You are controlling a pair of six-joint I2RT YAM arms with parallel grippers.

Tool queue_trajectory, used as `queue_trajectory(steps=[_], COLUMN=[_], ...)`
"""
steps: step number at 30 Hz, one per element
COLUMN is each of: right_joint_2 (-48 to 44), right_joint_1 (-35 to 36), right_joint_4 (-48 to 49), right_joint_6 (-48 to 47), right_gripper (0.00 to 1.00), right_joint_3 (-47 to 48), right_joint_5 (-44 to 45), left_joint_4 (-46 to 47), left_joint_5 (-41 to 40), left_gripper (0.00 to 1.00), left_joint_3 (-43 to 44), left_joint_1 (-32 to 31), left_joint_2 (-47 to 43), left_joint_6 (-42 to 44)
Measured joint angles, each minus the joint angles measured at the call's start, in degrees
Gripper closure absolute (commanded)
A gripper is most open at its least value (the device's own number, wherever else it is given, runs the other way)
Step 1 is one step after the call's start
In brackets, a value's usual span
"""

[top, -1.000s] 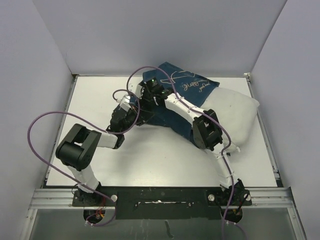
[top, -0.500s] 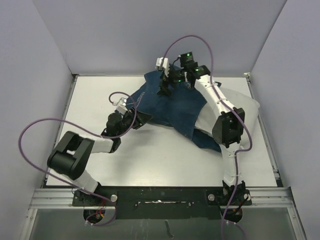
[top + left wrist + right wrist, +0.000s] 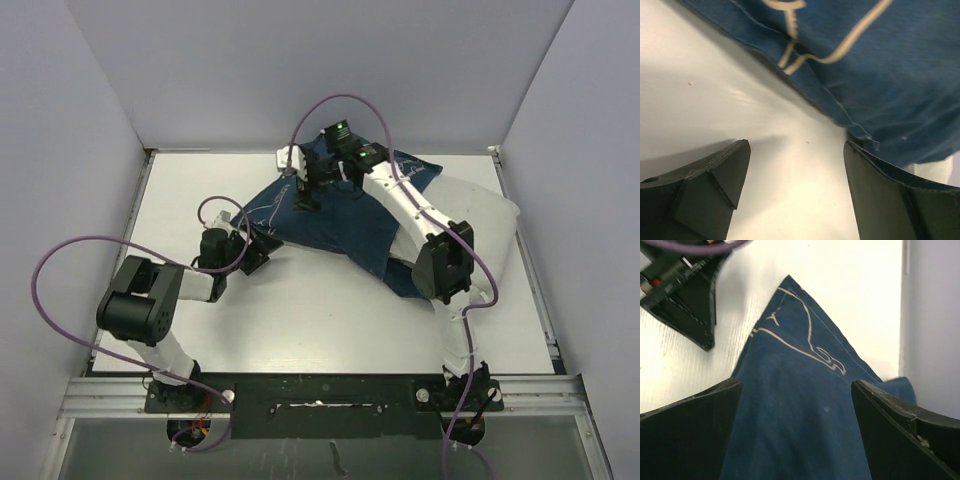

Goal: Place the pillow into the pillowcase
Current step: Stuff the pillow into the pillowcase.

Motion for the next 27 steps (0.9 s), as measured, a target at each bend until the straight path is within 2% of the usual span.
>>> queue_trajectory(steps=[5,10,15,20,25,26,27], right_joint_2=[4.4,7.0,9.0,10.0,10.0,10.1,10.1], right_joint_1=[3.6,4.0,3.9,3.9,3.9,3.9,3.8], right_joint_4=[1.5,4.0,6.8,8.1,9.0,9.2,9.3], right_joint_6=[-0.6,-0.5,0.8,1.7,1.9,1.9,1.9], right_gripper=[0.02,0.02,0.01,0.00,0.00,0.00,0.00], right_joint_3=[0.0,0.0,0.2,0.4,0.4,0.4,0.4], right_joint_5=[4.3,9.7,15.5,17.9,19.2,19.5,19.7], left_joint_4=[7.1,13.9,19.4,26.9,34.8,35.6,36.3], left_joint_5=[0.0,-0.5,-0.4,0.0,2.3,2.7,3.0], left_gripper=[0.31,0.42,0.44,0.51,0.53,0.59,0.71], left_joint_3=[3.3,6.7,7.5,9.3,14.1,15.0,15.8], left_joint_1=[0.1,0.1,0.1,0.1,0.1,0.1,0.1], left_joint_2=[9.1,15.4,19.4,24.3,30.8,31.5,32.1], left_joint_6=[-0.3,0.0,0.1,1.0,1.2,1.2,1.2])
